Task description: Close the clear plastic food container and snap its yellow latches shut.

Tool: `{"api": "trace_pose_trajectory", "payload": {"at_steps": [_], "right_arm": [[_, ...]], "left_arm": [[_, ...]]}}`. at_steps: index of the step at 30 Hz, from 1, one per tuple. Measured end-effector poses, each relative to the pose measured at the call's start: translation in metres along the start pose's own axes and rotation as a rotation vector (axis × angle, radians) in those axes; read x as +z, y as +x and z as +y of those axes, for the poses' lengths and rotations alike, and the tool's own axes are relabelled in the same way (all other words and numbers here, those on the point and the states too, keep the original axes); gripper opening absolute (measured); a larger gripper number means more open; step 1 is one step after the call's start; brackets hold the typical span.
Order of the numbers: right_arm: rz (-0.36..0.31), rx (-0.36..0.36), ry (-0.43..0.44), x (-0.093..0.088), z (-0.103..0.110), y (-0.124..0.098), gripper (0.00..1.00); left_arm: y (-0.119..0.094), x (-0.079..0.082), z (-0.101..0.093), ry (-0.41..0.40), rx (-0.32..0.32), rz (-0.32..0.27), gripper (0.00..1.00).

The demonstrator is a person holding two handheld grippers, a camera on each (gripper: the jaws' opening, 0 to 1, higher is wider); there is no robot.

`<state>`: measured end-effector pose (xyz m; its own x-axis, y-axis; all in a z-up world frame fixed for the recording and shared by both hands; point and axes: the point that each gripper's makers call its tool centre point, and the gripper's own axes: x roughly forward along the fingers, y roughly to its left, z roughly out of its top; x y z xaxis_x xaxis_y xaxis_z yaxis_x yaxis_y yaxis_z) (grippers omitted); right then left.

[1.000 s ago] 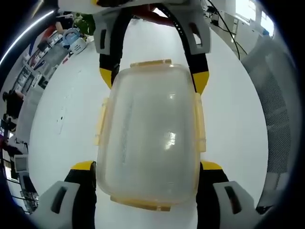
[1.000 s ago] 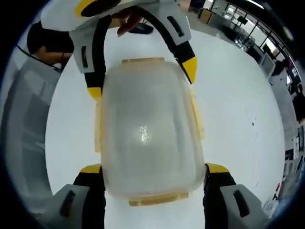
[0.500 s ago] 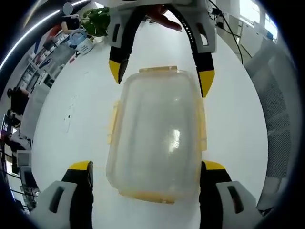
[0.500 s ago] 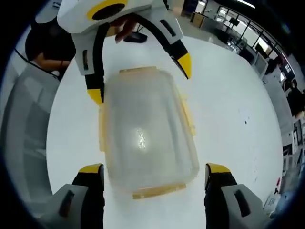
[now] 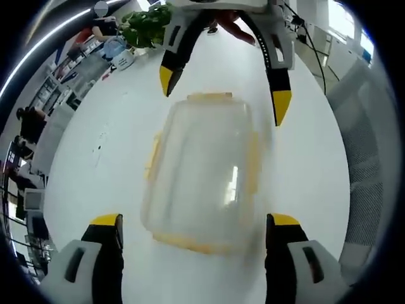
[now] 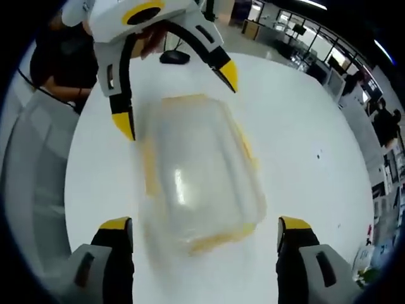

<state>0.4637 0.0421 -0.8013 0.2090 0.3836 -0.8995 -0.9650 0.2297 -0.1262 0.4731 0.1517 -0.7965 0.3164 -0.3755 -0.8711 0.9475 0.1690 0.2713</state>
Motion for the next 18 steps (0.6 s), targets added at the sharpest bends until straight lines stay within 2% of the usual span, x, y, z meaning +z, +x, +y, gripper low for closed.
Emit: {"api": "trace_pose_trajectory", "payload": {"at_steps": [10,18], "right_arm": [[-0.028,-0.039,0.029,-0.004,0.009,-0.016,0.98],[-0.079,-0.071,0.089,-0.007,0.026,-0.025,0.98]], "left_arm": [[-0.017,0.005,-0.009,-0.028,0.027,-0.022,0.96],[-0.031,0.008,-0.021,-0.097,0.057,-0.062,0.96]]}}
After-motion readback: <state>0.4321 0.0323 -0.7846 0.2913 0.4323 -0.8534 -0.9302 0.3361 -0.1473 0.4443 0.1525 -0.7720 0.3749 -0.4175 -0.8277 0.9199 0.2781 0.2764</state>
